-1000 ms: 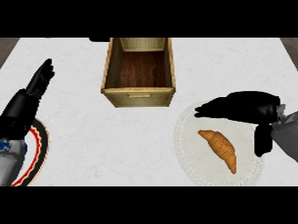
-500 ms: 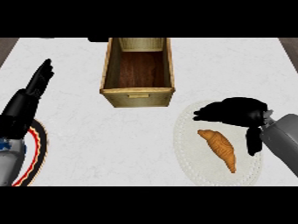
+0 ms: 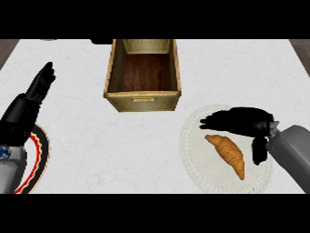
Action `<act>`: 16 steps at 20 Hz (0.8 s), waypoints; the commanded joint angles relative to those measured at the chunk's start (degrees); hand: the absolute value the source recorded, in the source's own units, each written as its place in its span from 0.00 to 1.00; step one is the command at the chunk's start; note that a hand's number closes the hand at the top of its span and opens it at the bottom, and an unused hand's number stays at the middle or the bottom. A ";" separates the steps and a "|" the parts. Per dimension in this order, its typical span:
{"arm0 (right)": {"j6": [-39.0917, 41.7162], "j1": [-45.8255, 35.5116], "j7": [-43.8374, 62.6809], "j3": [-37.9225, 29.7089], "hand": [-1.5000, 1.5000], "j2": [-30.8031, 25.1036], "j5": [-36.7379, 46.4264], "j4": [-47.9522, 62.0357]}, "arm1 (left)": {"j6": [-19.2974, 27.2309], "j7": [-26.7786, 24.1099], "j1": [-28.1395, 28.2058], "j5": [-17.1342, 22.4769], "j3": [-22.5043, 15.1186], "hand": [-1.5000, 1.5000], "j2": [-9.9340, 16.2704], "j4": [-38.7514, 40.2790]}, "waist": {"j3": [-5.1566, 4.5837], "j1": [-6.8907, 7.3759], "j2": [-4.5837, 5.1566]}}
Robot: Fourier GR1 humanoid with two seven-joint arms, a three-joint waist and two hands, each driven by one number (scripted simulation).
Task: Pick the croissant from the placemat and place it in the basket
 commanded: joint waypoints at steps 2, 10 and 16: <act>1.85 2.15 -2.29 -2.02 0.00 2.16 1.95 0.57 | 1.09 -0.05 2.06 -3.21 -1.30 0.50 -2.58 -2.57 | 0.00 -0.07 -0.06; -0.18 6.11 -6.28 -3.29 0.00 0.46 5.79 -0.31 | -2.61 1.92 -1.09 -1.81 2.73 0.50 -1.51 -0.95 | -0.01 -0.26 -0.05; -1.17 2.18 -5.18 -4.55 0.00 6.50 9.47 8.63 | -3.19 -1.72 0.60 -2.76 2.98 0.50 -3.50 0.20 | -0.01 0.00 0.01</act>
